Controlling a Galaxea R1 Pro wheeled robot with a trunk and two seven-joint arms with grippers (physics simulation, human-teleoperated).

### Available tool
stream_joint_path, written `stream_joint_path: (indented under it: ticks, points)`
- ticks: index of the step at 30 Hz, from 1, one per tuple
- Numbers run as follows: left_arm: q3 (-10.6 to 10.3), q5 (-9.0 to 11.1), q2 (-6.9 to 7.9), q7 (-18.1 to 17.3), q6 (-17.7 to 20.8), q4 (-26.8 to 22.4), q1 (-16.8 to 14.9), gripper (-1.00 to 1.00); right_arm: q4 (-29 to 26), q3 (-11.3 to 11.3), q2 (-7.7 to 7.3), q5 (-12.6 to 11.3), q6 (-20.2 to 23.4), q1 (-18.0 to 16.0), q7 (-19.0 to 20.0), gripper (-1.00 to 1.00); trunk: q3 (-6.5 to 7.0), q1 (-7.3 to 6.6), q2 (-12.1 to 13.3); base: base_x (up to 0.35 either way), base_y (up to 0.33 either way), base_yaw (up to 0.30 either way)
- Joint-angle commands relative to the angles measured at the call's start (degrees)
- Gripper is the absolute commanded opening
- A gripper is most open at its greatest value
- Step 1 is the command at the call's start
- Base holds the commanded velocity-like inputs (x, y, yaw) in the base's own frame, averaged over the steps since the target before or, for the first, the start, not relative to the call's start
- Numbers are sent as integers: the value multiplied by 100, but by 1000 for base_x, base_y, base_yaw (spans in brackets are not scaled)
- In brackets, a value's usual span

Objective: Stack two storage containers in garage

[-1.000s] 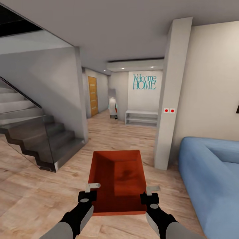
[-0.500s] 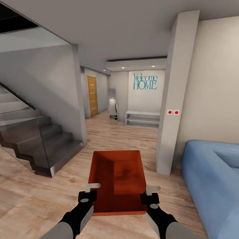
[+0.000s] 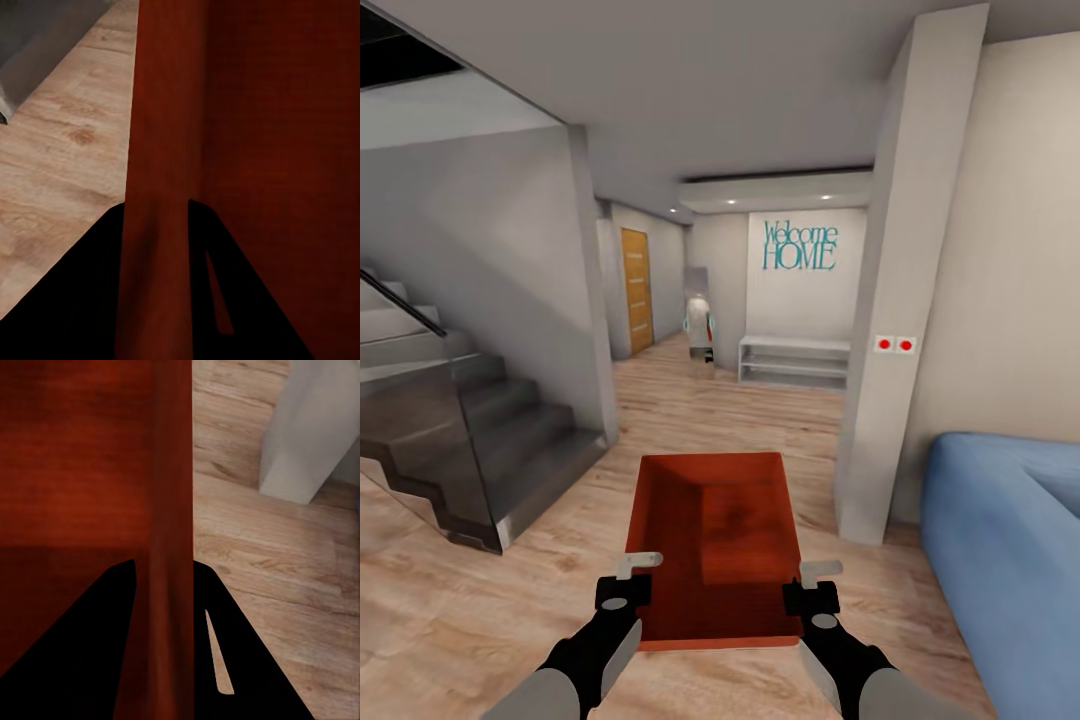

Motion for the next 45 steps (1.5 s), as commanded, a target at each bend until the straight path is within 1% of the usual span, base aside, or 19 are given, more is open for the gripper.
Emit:
stream_joint_path:
  ticks: [1,27,34,40,45]
  points:
    - [21,10,0,30,24,-21,-3,-100,0,-48,39,-55,-9,-6,-7,-100,-8,4,-5,324,0,0]
    - [12,10,-2,-12,24,15,-3,-100,-8,-48,39,-63,-20,-6,2,-100,-8,4,-5,324,0,0]
    - [18,10,16,-12,24,34,-3,-100,-1,-40,39,-64,-20,-6,11,-100,-8,4,-5,324,0,0]
    - [19,10,80,-12,17,22,-3,-100,0,-37,39,-60,-20,-6,8,-100,-8,4,-5,324,0,0]
    - [26,10,95,-12,6,-4,-3,-100,0,-31,39,-54,-20,-6,6,-100,-8,4,-5,324,0,0]
